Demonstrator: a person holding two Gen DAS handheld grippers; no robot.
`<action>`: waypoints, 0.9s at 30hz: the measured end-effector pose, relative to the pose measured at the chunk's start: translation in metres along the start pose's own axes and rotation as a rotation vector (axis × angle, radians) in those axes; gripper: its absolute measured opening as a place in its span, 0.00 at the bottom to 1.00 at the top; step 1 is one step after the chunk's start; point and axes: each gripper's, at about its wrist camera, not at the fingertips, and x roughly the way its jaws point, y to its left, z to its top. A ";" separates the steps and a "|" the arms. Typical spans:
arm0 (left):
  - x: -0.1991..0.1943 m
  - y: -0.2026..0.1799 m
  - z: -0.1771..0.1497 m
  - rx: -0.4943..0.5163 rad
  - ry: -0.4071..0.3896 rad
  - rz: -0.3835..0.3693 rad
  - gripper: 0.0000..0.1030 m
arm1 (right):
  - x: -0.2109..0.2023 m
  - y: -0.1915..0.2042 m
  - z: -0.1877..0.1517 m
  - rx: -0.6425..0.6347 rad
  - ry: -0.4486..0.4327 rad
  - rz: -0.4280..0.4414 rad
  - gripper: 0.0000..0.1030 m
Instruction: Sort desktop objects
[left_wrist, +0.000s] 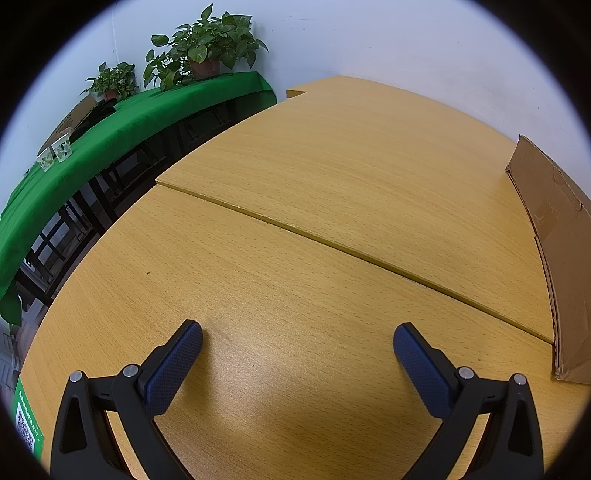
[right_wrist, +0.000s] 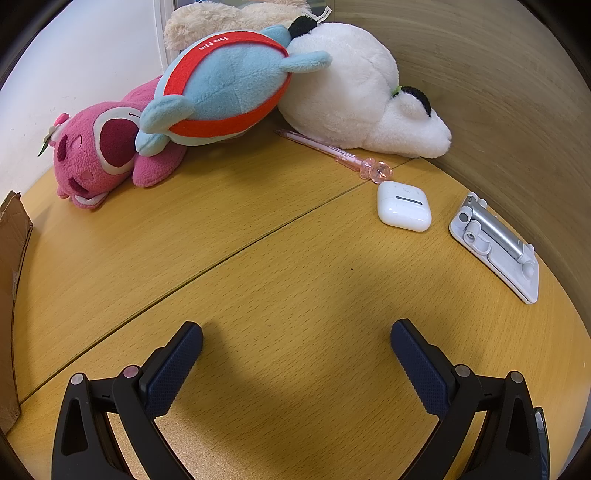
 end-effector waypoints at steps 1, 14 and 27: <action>0.000 0.000 0.000 0.000 0.000 0.000 1.00 | 0.000 0.000 0.000 0.000 0.000 0.000 1.00; 0.002 -0.001 -0.001 -0.001 0.000 0.000 1.00 | 0.001 0.000 0.001 0.003 0.000 -0.002 1.00; 0.003 -0.004 -0.003 -0.016 0.002 0.011 1.00 | -0.048 0.026 -0.018 -0.223 0.024 0.044 1.00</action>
